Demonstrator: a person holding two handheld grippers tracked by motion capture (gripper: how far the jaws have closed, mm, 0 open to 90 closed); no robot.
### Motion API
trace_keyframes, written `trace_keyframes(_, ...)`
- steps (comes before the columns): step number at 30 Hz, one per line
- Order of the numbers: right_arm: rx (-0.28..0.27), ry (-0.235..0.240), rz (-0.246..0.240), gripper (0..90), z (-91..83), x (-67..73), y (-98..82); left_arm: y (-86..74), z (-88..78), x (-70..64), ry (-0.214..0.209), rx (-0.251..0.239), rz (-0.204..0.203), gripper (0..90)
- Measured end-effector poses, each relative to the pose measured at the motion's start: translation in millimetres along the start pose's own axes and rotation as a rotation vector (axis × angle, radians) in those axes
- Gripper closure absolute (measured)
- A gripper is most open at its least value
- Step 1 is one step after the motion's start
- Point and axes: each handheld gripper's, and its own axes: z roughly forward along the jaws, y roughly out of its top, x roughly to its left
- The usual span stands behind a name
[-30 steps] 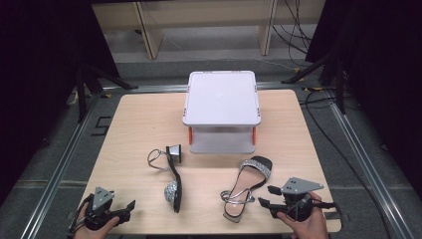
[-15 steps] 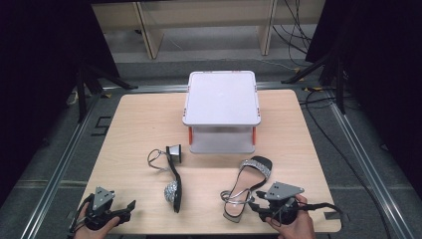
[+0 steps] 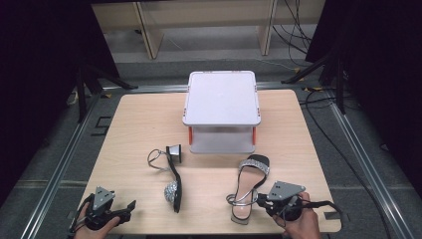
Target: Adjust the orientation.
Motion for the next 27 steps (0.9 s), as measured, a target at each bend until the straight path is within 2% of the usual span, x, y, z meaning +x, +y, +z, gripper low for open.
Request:
trace_keyframes(2,0.012,-0.023,-0.010,80.2,-4.1,-2.9,-2.6,-0.1,0.1,-0.5,0.002,-0.005,-0.005,17.0)
trace_keyframes(7,0.017,-0.067,0.061,79.9,-15.0,-16.7,-15.3,0.2,0.6,0.2,-0.003,-0.001,0.000,17.0)
trace_keyframes(8,0.014,-0.083,0.066,79.8,-17.0,-19.5,-17.3,-0.3,2.3,-1.5,-0.017,-0.025,-0.027,17.0)
trace_keyframes(9,0.007,-0.088,0.078,79.7,-18.6,-22.2,-19.2,-0.3,1.8,-0.3,-0.004,-0.009,-0.010,17.0)
trace_keyframes(11,-0.012,-0.062,0.140,79.1,-19.3,-25.2,-21.0,-0.2,2.2,0.0,-0.004,-0.008,-0.012,17.0)
trace_keyframes(13,-0.019,-0.066,0.144,78.2,-19.1,-25.6,-21.1,-0.1,2.0,-0.1,-0.004,-0.009,-0.013,17.0)
trace_keyframes(14,-0.018,-0.051,0.173,75.6,-16.9,-25.0,-20.2,0.0,2.4,-0.1,-0.002,-0.010,-0.013,17.0)
trace_keyframes(16,-0.007,-0.042,0.182,74.9,-14.1,-25.5,-19.7,0.2,2.8,0.2,0.001,-0.005,-0.013,17.0)
trace_keyframes(17,0.002,-0.042,0.183,74.9,-13.3,-25.7,-19.6,0.2,3.2,-0.6,-0.005,-0.014,-0.027,17.0)
trace_keyframes(20,0.009,-0.033,0.187,75.0,-11.6,-27.8,-19.8,-0.1,4.2,0.7,0.001,-0.001,-0.016,17.0)
trace_keyframes(21,0.014,-0.008,0.197,75.3,-10.5,-30.1,-19.0,-0.3,4.1,0.7,0.000,0.000,-0.015,17.0)
trace_keyframes(22,0.014,-0.008,0.197,75.3,-10.5,-30.1,-19.0,-0.3,4.1,0.7,0.000,0.000,-0.015,17.0)
trace_keyframes(23,0.013,0.020,0.212,76.0,-9.2,-32.5,-19.0,-0.2,3.0,-1.0,-0.007,-0.017,-0.028,17.0)
trace_keyframes(25,0.015,0.041,0.236,75.9,-8.8,-35.7,-20.0,-0.2,2.8,-0.2,-0.003,-0.008,-0.016,17.0)
trace_keyframes(27,0.022,0.054,0.242,76.8,-8.3,-37.2,-19.5,-0.2,3.1,-0.5,-0.004,-0.011,-0.021,17.0)
